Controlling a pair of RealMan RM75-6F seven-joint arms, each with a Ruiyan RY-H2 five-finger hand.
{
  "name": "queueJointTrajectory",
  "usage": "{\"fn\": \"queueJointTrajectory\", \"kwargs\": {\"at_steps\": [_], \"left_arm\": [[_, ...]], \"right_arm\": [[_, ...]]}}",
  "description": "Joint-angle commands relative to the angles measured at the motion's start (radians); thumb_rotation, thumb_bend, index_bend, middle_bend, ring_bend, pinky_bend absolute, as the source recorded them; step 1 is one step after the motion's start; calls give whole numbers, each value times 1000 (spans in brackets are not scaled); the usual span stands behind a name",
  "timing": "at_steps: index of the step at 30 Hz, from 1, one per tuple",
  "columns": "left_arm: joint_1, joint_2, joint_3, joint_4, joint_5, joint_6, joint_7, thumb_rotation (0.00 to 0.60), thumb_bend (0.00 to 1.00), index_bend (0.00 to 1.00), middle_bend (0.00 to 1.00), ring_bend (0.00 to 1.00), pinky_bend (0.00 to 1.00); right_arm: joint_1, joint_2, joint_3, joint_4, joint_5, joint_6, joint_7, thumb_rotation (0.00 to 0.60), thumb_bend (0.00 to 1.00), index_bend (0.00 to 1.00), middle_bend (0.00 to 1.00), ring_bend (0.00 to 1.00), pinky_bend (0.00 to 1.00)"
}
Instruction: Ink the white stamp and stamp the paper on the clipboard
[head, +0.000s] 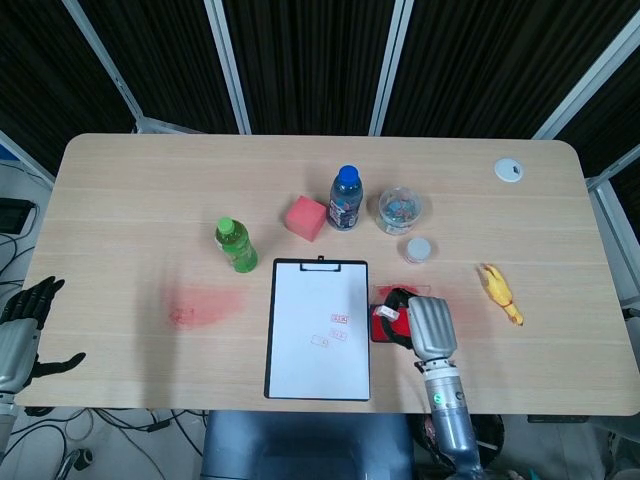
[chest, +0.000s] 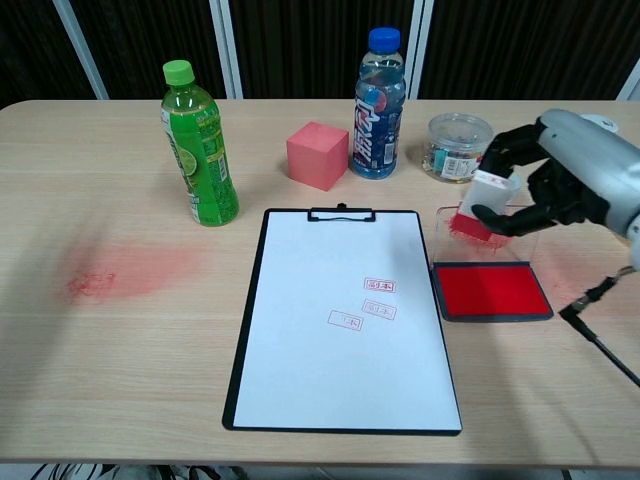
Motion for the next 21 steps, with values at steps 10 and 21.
{"fn": "queueJointTrajectory", "kwargs": {"at_steps": [10, 21], "left_arm": [[10, -14, -4, 3, 3, 23, 11, 600, 13, 0, 0, 0, 0], [11, -13, -3, -1, -1, 21, 21, 600, 13, 0, 0, 0, 0]], "right_arm": [[-90, 75, -121, -21, -50, 32, 116, 600, 638, 937, 795, 849, 845], [-121, -3, -160, 64, -44, 23, 143, 600, 576, 937, 765, 831, 839]]}}
